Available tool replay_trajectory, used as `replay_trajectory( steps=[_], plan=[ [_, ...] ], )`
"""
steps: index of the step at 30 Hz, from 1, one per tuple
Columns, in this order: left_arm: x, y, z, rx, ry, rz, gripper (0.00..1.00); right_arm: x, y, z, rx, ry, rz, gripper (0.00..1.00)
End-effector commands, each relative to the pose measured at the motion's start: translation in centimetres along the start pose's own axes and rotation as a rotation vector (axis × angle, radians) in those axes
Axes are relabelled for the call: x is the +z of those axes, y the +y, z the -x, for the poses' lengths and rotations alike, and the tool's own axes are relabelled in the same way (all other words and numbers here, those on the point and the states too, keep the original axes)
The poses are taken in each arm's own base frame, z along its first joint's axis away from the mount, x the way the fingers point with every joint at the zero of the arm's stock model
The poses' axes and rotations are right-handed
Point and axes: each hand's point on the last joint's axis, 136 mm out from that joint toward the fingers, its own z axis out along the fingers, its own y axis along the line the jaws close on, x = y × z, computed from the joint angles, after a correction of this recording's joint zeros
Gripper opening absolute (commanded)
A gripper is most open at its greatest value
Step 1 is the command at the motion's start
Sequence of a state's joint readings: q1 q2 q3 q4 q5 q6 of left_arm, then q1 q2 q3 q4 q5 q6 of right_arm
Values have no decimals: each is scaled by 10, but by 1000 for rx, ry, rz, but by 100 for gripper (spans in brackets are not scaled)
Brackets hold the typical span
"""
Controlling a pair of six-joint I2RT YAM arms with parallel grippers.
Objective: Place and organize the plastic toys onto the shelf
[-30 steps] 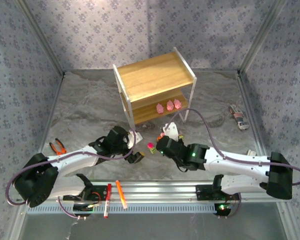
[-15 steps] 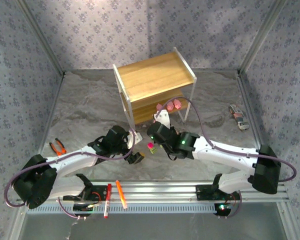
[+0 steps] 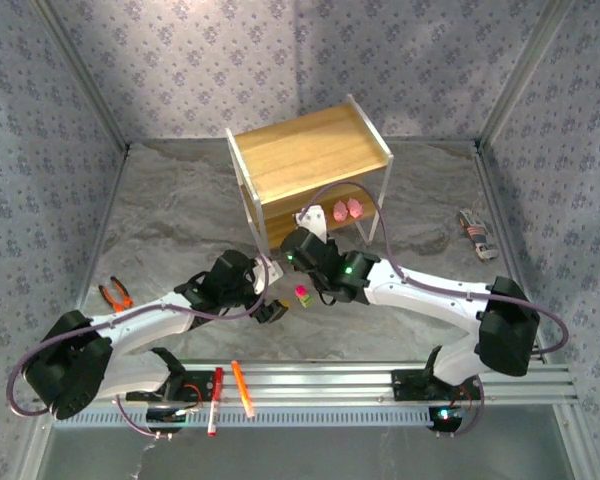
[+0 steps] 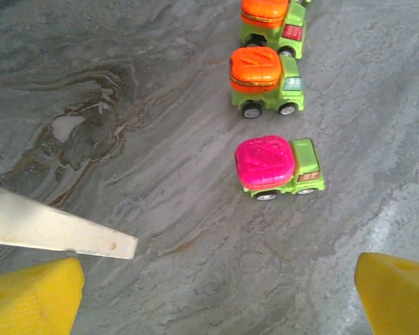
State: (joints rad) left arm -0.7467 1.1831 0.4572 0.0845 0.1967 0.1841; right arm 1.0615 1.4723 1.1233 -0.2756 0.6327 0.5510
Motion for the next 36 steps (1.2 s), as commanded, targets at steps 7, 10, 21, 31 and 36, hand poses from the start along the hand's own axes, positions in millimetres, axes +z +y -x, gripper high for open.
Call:
replay_trajectory(
  steps=[7, 10, 21, 31, 36],
  plan=[
    [-12, 14, 15, -58, -41, 66, 100, 15, 8, 14, 13, -24, -7, 28],
    [-15, 11, 14, -77, -25, 43, 99, 16, 12, 26, 28, -38, -2, 28],
    [-20, 25, 11, -179, -17, 129, 100, 35, 5, 28, 45, -23, -28, 28],
    [-14, 16, 5, -102, -55, 141, 100, 47, 5, 29, 54, -21, -35, 28],
    [-13, 3, 5, -62, -58, 74, 100, 49, 4, 28, 45, -14, -49, 28]
  ],
)
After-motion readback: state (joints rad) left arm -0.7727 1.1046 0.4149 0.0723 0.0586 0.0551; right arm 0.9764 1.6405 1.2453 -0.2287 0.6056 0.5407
